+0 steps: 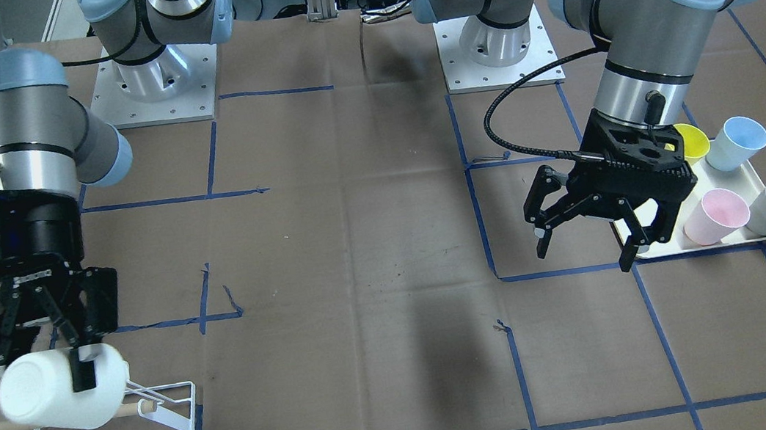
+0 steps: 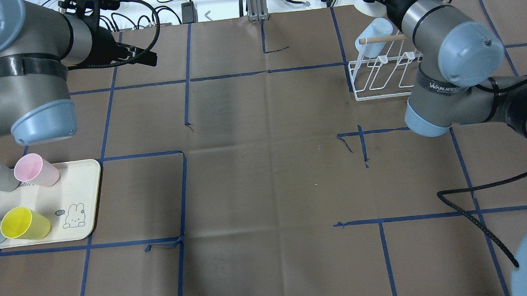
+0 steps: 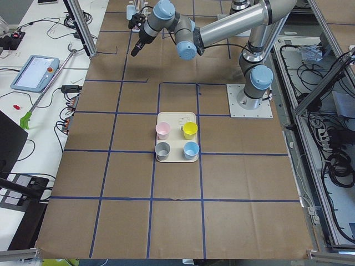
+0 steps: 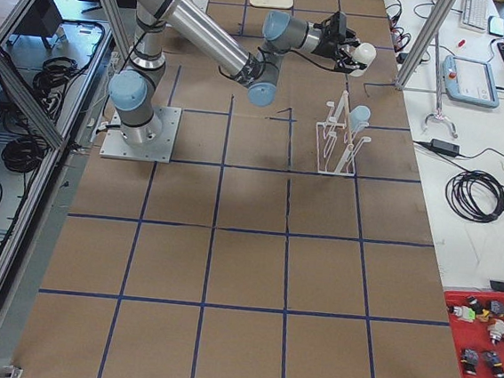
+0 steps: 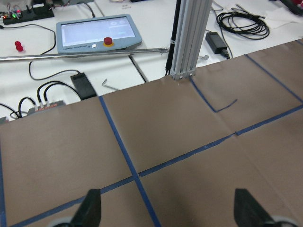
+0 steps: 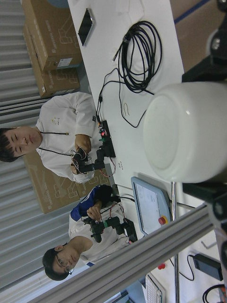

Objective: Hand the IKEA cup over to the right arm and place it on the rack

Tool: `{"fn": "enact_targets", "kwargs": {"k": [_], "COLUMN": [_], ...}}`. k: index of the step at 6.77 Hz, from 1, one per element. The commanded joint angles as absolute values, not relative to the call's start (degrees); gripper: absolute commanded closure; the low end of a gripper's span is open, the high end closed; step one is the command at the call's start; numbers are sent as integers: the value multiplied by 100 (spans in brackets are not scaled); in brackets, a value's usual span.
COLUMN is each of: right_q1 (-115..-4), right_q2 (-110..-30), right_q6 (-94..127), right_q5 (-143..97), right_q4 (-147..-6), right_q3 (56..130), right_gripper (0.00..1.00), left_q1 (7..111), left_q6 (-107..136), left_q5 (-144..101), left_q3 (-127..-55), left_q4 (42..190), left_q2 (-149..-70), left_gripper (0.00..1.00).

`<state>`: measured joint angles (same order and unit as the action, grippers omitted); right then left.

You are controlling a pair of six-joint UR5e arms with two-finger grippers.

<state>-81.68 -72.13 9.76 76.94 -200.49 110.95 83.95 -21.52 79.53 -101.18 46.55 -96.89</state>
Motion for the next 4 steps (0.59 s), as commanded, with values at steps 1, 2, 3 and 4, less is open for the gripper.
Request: {"fn": "enact_targets", "kwargs": {"k": [1,2,3,4], "right_q1": [-7544,-7237,-7094,-7058], "right_q2": [-6980,-6630,-6279,-5988], "right_q6": [-258,-707,-929,-1010], "right_q5": [7497,7488,7340,7208], "right_q4": [-20039,-20048,-20057,-20065], "right_q3": [10917,10716,10427,10119], "right_gripper": [71,71,71,71], "left_q1": [8692,8692,8692,8684], "left_q6": [-1723,-1401,-1032,-933], "left_q5": [8889,8947,8956,8878], "left_q3": [-9329,-8995,-8878,-9025], "left_q4": [7262,8565,9213,9272], "left_q2": [-9363,-9108,-8958,-8869], "left_gripper": [1,1,1,1]}}
